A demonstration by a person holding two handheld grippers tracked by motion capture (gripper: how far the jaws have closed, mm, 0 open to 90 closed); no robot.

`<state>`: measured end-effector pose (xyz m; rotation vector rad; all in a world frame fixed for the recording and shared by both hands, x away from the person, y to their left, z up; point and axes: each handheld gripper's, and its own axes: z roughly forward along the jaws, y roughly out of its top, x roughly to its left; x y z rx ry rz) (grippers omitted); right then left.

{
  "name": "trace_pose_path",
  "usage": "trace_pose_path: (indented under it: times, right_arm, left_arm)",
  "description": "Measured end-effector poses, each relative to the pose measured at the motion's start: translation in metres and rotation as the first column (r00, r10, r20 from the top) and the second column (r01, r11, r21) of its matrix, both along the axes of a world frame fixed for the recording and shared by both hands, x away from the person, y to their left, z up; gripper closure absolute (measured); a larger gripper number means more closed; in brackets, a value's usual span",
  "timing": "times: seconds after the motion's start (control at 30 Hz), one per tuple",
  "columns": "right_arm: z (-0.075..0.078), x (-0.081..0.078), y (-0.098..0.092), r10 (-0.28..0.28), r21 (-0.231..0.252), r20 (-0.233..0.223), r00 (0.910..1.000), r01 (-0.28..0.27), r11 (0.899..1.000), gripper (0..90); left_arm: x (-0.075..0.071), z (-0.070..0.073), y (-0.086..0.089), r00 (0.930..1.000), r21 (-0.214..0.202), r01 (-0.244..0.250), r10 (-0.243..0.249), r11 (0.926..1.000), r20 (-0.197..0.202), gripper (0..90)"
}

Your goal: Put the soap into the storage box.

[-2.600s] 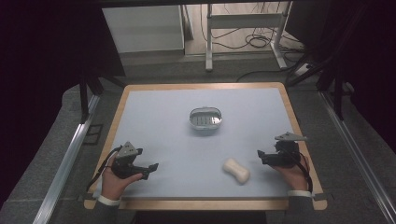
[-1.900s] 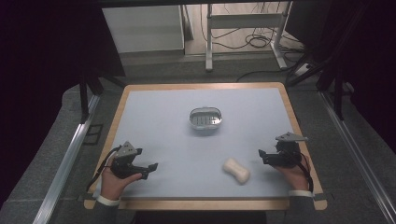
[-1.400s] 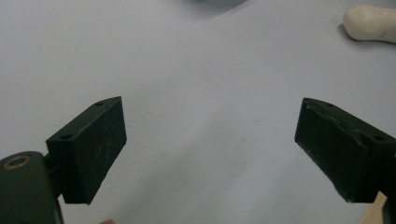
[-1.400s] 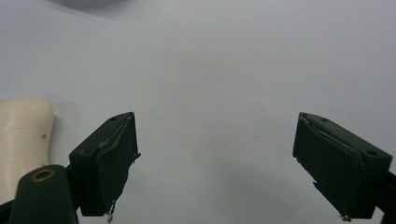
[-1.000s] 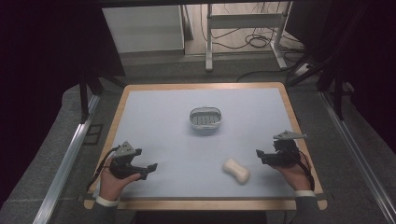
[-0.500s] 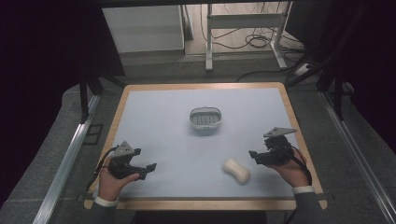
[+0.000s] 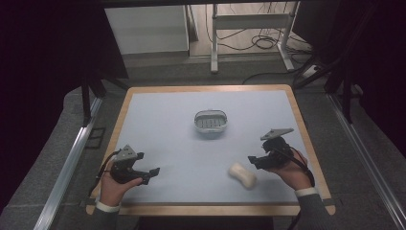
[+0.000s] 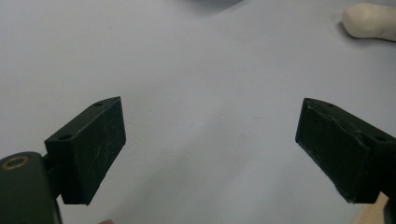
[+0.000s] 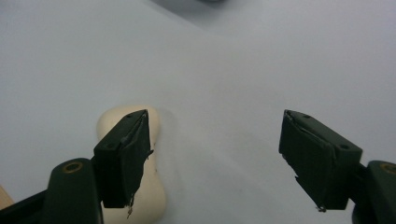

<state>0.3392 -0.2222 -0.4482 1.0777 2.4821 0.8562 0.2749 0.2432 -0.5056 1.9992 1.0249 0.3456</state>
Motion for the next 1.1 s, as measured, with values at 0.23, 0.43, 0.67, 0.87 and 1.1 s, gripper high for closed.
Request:
trace_pose_path:
  times: [0.23, 0.43, 0.67, 0.87, 1.1]
  right_arm:
    - [-0.001, 0.0, 0.013, 0.037, -0.032, -0.039, 0.9986, -0.039, 0.999, 26.1]
    - [-0.005, -0.004, 0.021, 0.047, -0.065, -0.068, 0.9966, -0.051, 0.997, 26.0]
    - [-0.013, -0.01, 0.033, 0.072, -0.102, -0.105, 0.9919, -0.082, 0.991, 27.7]
    - [-0.022, -0.013, 0.043, 0.088, -0.131, -0.142, 0.9859, -0.107, 0.986, 27.8]
    - [-0.031, -0.015, 0.053, 0.1, -0.177, -0.196, 0.9755, -0.136, 0.975, 30.9]
  left_arm:
    - [0.0, 0.0, 0.0, 1.0, 0.006, 0.004, -0.004, 1.0, -0.003, 9.0]
    - [0.0, -0.001, 0.0, 1.0, 0.009, 0.005, -0.005, 0.9999, -0.003, 8.9]
    - [0.001, -0.001, -0.001, 1.0, 0.009, 0.007, -0.007, 0.9999, -0.004, 8.8]
    - [0.0, -0.002, -0.002, 1.0, 0.007, 0.007, -0.007, 1.0, -0.002, 8.8]
    - [0.001, -0.002, -0.003, 1.0, 0.008, 0.007, -0.007, 0.9999, -0.002, 8.9]
